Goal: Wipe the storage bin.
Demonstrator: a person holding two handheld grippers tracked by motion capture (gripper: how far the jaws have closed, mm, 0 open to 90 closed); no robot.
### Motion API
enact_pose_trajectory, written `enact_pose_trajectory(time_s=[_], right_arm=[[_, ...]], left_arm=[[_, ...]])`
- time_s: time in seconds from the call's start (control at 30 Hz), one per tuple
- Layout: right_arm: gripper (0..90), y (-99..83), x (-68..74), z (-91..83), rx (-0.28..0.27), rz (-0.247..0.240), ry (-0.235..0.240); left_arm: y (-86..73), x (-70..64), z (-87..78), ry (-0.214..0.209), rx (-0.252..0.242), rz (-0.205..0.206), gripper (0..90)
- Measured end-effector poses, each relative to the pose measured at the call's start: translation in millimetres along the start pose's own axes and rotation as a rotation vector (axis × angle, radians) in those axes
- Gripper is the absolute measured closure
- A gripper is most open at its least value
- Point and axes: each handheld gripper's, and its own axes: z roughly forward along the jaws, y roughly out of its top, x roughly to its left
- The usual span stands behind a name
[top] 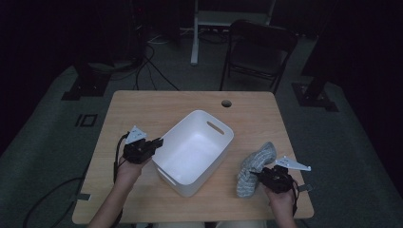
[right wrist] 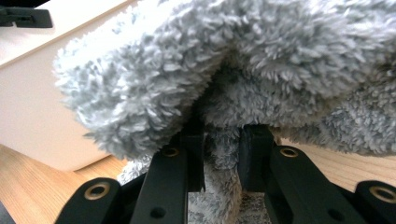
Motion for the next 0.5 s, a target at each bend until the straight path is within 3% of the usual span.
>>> enact_pose_trajectory(time_s=[0.27,0.4,0.5], right_arm=[[75.4,0.5,-1.1,-1.5,-0.007,0.005,-0.003],[75.4,0.7,-1.7,-1.0,-0.003,0.004,-0.001],[75.4,0.9,-1.6,-0.9,-0.003,0.003,0.001]], left_arm=[[-7.8,-11.9,-10.3,0.082,-0.01,-0.063,86.3],[-8.1,-12.6,-11.0,0.091,-0.009,-0.074,86.2],[-10.4,-12.3,-10.9,0.072,-0.023,-0.063,85.9]])
